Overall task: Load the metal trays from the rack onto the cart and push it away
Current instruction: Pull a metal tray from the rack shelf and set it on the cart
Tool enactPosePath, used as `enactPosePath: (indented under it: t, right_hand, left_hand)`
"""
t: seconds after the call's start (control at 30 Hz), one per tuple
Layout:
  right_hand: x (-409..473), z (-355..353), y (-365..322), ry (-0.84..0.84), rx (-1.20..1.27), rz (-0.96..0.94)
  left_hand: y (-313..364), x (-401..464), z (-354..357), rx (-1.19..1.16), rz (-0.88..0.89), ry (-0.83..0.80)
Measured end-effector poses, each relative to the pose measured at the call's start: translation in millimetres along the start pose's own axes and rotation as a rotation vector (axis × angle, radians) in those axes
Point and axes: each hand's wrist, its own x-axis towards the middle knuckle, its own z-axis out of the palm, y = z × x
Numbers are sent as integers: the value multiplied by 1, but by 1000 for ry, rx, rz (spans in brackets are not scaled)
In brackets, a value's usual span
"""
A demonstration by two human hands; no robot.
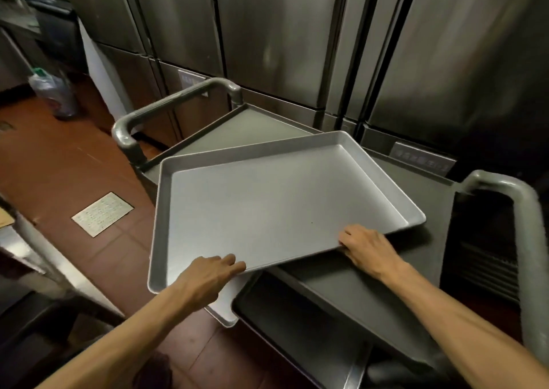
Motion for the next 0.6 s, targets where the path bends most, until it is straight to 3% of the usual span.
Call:
enactPosePath:
  t: [0.23,0.6]
  right_hand:
    - [-28,-16,-23,68,71,2]
    - [-19,7,-29,28,153,232]
  left_hand:
    - [-54,34,-25,85,35,115]
    - [-83,127,-42,84,46,114]
